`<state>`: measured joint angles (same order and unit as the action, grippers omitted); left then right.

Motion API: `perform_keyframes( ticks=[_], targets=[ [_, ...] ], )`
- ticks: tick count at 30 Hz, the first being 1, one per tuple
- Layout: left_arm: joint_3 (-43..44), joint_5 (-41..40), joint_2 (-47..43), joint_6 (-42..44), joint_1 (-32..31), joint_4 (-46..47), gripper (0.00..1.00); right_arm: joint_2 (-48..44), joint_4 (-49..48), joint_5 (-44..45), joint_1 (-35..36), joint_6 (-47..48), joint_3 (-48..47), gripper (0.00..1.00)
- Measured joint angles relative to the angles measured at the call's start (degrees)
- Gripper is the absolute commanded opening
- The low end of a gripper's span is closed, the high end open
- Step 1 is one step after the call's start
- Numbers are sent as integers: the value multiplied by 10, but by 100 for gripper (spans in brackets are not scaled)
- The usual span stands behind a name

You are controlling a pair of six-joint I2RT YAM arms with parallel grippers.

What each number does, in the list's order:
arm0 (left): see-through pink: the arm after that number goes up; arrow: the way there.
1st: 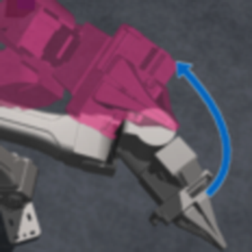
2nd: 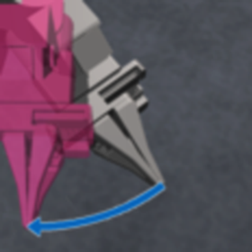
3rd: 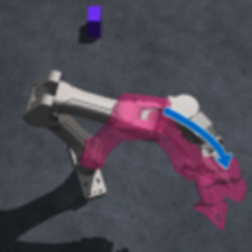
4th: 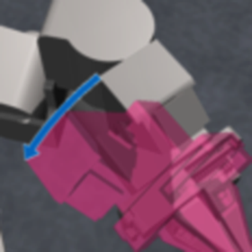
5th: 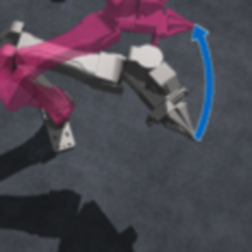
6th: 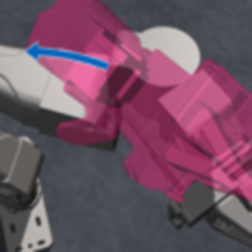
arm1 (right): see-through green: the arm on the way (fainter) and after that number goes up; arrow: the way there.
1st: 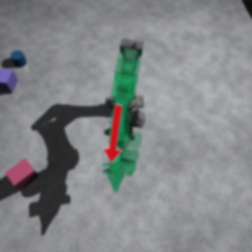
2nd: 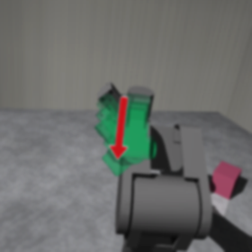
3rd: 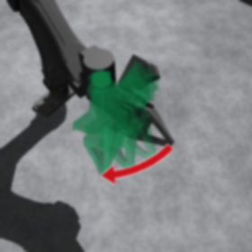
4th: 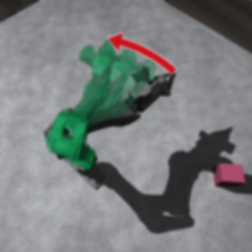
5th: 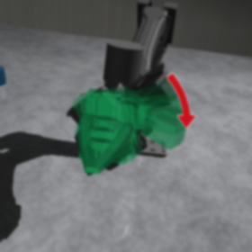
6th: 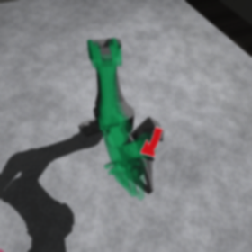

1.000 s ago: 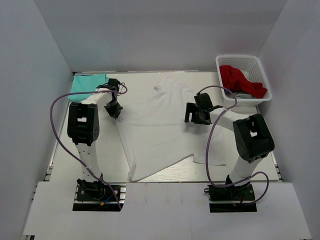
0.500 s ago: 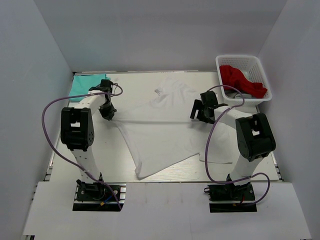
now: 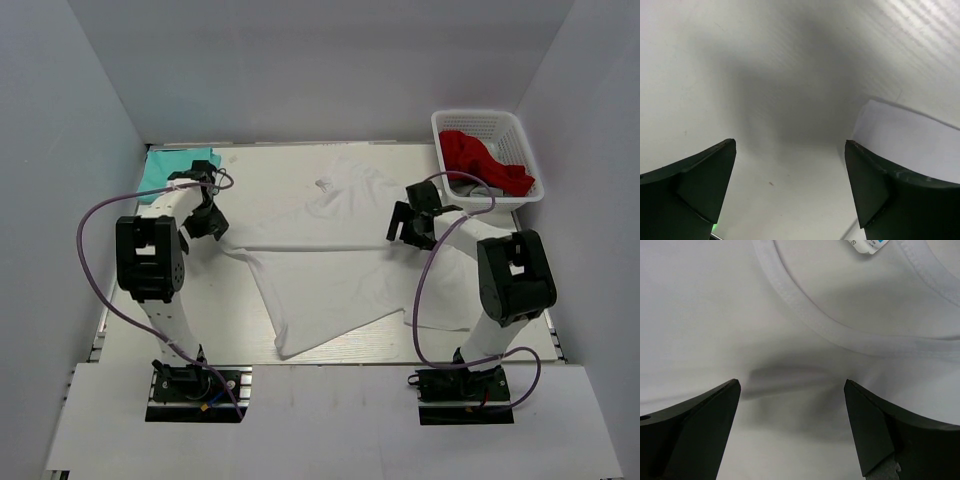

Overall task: Fold and stack the t-shirts
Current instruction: Flatten out the tshirt

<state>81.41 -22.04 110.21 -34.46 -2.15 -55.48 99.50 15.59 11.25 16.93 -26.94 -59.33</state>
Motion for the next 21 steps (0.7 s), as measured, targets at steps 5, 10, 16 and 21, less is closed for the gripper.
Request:
perform_keyframes(
  ticks=[5, 10, 16, 21],
  targets=[
    [48, 35, -22, 3, -3, 3, 100, -47, 14, -12, 9, 31, 0, 90],
    [49, 120, -67, 16, -49, 42, 100, -111, 9, -21, 36, 49, 3, 90],
    [6, 193, -89, 29, -162, 85, 100, -127, -36, -78, 66, 49, 64, 90],
    [-61, 278, -94, 38, -244, 132, 100, -91, -42, -107, 71, 32, 91, 90]
  ],
)
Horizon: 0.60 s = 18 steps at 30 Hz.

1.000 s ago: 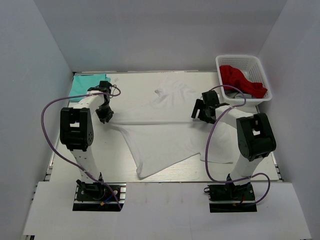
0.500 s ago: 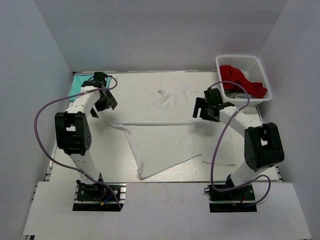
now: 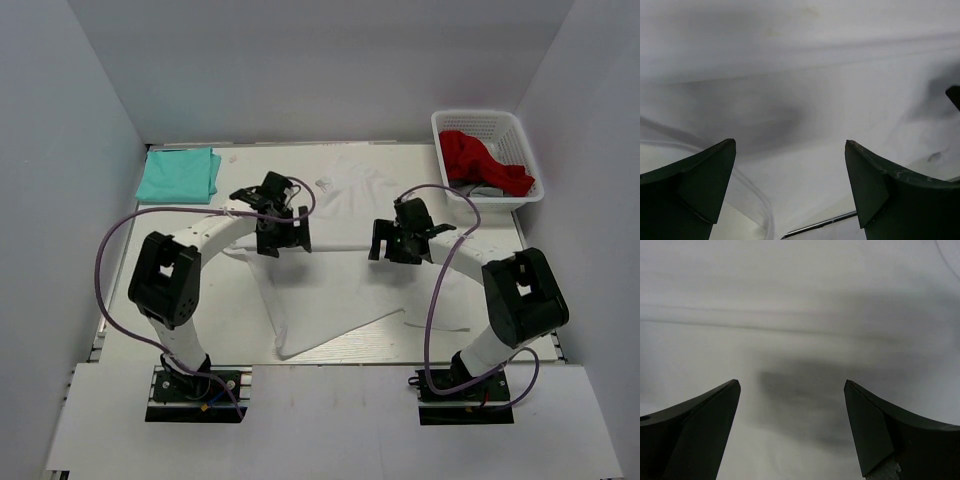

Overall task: Fold and stack the t-shirts
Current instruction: Flatten out the tshirt

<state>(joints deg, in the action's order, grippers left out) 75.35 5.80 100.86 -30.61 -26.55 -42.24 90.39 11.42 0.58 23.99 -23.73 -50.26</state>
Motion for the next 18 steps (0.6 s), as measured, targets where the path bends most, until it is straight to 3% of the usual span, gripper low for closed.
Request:
perform_keyframes(
  ticks=[4, 12, 18],
  targets=[
    [-22, 25, 18, 2, -29, 19, 100, 17, -2, 4, -1, -18, 5, 90],
    [-148, 40, -18, -8, -26, 70, 100, 23, -17, 16, -11, -47, 5, 90],
    [-175, 19, -43, -36, -25, 65, 100, 24, -19, 23, -20, -61, 5, 90]
  ],
)
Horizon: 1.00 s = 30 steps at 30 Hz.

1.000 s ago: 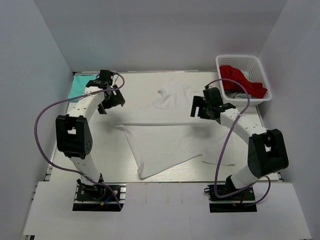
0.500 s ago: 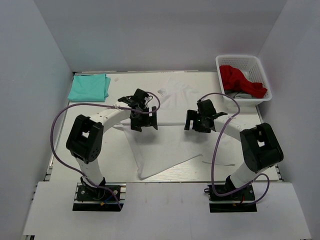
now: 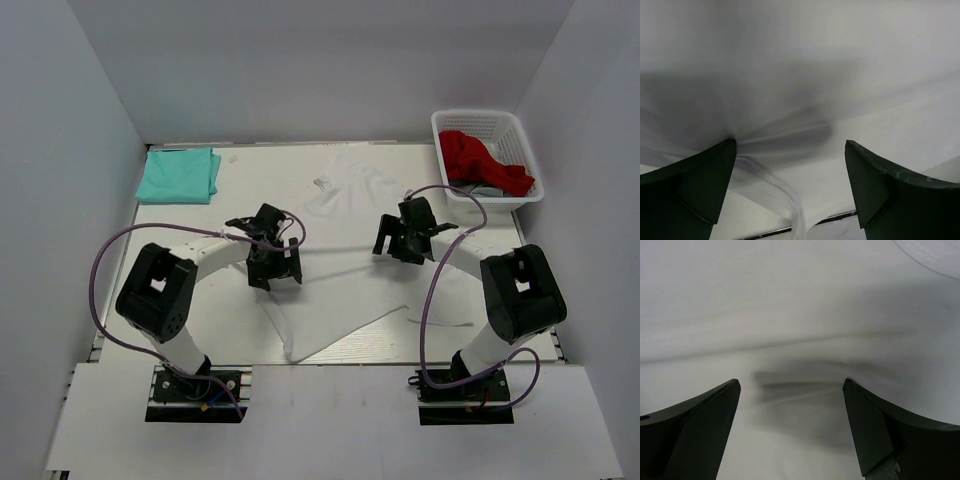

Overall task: Fold and stack the t-shirts
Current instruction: Flatten out the tshirt

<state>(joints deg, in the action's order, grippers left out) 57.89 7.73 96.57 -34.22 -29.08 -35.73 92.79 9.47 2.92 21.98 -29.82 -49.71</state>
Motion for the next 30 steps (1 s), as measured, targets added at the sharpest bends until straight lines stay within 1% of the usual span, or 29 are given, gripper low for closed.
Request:
perform_keyframes(
  ticks=[3, 9, 12, 15, 17, 19, 23, 27, 30],
  targets=[
    [-37, -26, -39, -18, 4, -35, 100, 3, -1, 7, -7, -9, -2, 90],
    [-125, -73, -143, -78, 10, -156, 100, 10, 0, 15, -21, -31, -9, 90],
    [-143, -75, -169, -109, 6, -209, 100, 9, 0, 15, -21, -33, -9, 90],
    [-141, -75, -207, -124, 5, -230, 100, 7, 0, 12, -21, -29, -9, 90],
    [-121, -86, -228, -131, 5, -250, 100, 3, -1, 9, -21, -20, -6, 90],
    [-83, -103, -236, -133, 5, -259, 100, -4, 2, 9, -21, -5, 0, 90],
    [-6, -124, -223, -121, 8, -221, 100, -42, 28, 13, -20, 26, 8, 90],
    [75, -145, -136, -103, 13, -180, 100, -96, 34, 17, -17, 58, 2, 90],
    [122, -154, -47, -93, 23, -140, 100, -98, 36, 26, -15, 76, -32, 90]
  ],
)
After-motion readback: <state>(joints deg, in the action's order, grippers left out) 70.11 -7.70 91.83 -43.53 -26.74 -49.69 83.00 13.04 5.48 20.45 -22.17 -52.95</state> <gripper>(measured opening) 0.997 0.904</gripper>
